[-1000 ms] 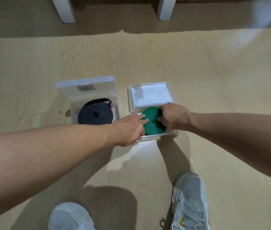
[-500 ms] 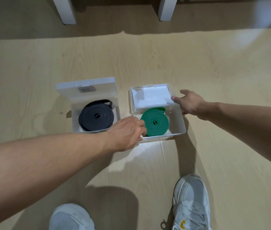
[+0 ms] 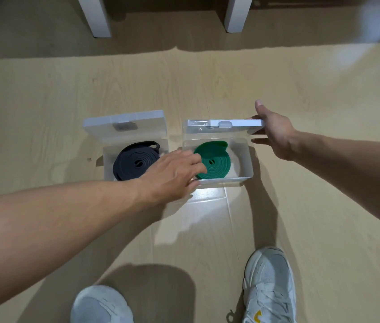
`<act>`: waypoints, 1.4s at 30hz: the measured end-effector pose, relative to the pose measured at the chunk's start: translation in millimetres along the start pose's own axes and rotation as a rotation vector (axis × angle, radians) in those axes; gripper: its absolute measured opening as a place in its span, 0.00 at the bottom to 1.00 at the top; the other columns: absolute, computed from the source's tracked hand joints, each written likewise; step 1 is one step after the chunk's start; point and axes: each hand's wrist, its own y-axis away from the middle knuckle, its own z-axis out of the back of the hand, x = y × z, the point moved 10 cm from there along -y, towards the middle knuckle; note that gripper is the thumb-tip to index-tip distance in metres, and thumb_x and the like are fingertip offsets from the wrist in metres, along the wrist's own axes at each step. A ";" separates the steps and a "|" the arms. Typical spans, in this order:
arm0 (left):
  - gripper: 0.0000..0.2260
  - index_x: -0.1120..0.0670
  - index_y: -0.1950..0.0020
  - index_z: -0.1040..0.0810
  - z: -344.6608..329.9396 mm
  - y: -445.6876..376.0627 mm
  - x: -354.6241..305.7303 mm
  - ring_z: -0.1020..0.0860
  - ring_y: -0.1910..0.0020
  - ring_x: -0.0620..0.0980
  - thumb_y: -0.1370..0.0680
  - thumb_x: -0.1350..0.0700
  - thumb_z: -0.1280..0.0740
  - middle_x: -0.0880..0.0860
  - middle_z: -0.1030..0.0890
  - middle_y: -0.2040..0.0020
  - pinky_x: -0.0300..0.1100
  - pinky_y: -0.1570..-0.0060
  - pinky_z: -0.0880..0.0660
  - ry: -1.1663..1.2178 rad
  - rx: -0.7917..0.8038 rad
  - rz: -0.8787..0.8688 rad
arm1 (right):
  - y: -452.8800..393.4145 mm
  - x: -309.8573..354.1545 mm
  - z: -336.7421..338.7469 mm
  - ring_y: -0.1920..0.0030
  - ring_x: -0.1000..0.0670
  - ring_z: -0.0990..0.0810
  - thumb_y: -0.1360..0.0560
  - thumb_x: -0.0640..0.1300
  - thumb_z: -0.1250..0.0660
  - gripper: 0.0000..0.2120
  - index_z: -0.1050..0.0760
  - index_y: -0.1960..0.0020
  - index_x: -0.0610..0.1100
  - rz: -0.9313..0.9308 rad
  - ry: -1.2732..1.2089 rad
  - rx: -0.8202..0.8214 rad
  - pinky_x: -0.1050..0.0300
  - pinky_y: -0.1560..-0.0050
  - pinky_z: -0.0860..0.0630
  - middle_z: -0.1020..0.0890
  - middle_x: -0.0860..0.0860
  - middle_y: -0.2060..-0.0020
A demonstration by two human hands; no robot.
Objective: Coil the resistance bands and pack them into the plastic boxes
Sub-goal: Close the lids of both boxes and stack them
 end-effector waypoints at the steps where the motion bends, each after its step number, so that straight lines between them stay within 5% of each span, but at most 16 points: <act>1: 0.11 0.55 0.42 0.19 1.2 2.4 -6.7 0.22 0.55 0.54 0.22 0.52 0.28 0.52 0.20 0.53 0.49 0.56 0.23 0.007 0.001 -0.042 | 3.5 5.0 -1.1 0.48 0.48 0.19 0.19 0.62 0.40 0.22 0.17 0.53 0.46 0.055 0.100 0.030 0.53 0.42 0.22 0.15 0.50 0.52; 4: 0.13 0.51 0.36 0.28 -4.6 12.4 -18.5 0.22 0.56 0.53 0.19 0.49 0.35 0.48 0.21 0.54 0.47 0.57 0.25 0.049 0.087 -0.036 | 21.1 23.8 -11.7 0.51 0.52 0.20 0.22 0.60 0.34 0.16 0.15 0.53 0.50 0.336 0.568 0.114 0.59 0.54 0.27 0.15 0.56 0.54; 9: 0.26 0.46 0.26 0.50 -13.6 27.0 -17.6 0.21 0.61 0.58 0.17 0.47 0.39 0.50 0.19 0.58 0.47 0.64 0.34 0.027 0.151 0.133 | 53.8 16.3 -56.7 0.36 0.50 0.25 0.23 0.61 0.33 0.18 0.19 0.38 0.54 0.713 1.026 0.287 0.54 0.37 0.28 0.19 0.54 0.36; 14: 0.36 0.48 0.16 0.59 -36.0 36.9 8.7 0.19 0.52 0.58 0.17 0.46 0.41 0.52 0.17 0.50 0.49 0.54 0.26 -0.109 0.367 0.348 | 65.0 -6.9 -80.0 0.26 0.50 0.35 0.22 0.61 0.35 0.23 0.27 0.28 0.59 0.754 1.196 0.344 0.54 0.28 0.34 0.30 0.56 0.25; 27: 0.42 0.46 0.19 0.71 -48.3 46.3 12.0 0.24 0.58 0.54 0.18 0.48 0.39 0.53 0.22 0.54 0.48 0.59 0.33 -0.100 0.481 0.385 | 72.6 -7.7 -83.5 0.25 0.52 0.37 0.19 0.54 0.35 0.21 0.30 0.27 0.58 0.752 1.304 0.277 0.57 0.34 0.33 0.34 0.59 0.24; 34: 0.35 0.46 0.16 0.57 -33.5 38.7 14.3 0.19 0.50 0.55 0.17 0.48 0.40 0.50 0.18 0.47 0.47 0.57 0.29 -0.103 0.349 0.312 | 71.8 -3.0 -85.3 0.27 0.51 0.33 0.18 0.55 0.38 0.22 0.32 0.25 0.57 0.798 1.444 0.202 0.54 0.37 0.30 0.32 0.57 0.25; 39: 0.27 0.56 0.23 0.30 53.2 31.2 18.2 0.20 0.44 0.58 0.22 0.52 0.33 0.56 0.18 0.39 0.53 0.44 0.22 0.023 -0.164 0.092 | 54.1 15.1 -82.6 0.31 0.49 0.30 0.19 0.59 0.39 0.18 0.26 0.31 0.56 0.710 1.349 0.196 0.52 0.39 0.26 0.27 0.56 0.30; 42: 0.30 0.57 0.23 0.32 103.8 34.4 41.6 0.26 0.31 0.59 0.23 0.46 0.34 0.58 0.24 0.30 0.55 0.32 0.29 -0.069 -0.314 0.120 | 54.6 39.4 -92.5 0.34 0.47 0.27 0.19 0.62 0.43 0.22 0.26 0.31 0.53 0.727 1.203 0.161 0.52 0.42 0.26 0.24 0.53 0.32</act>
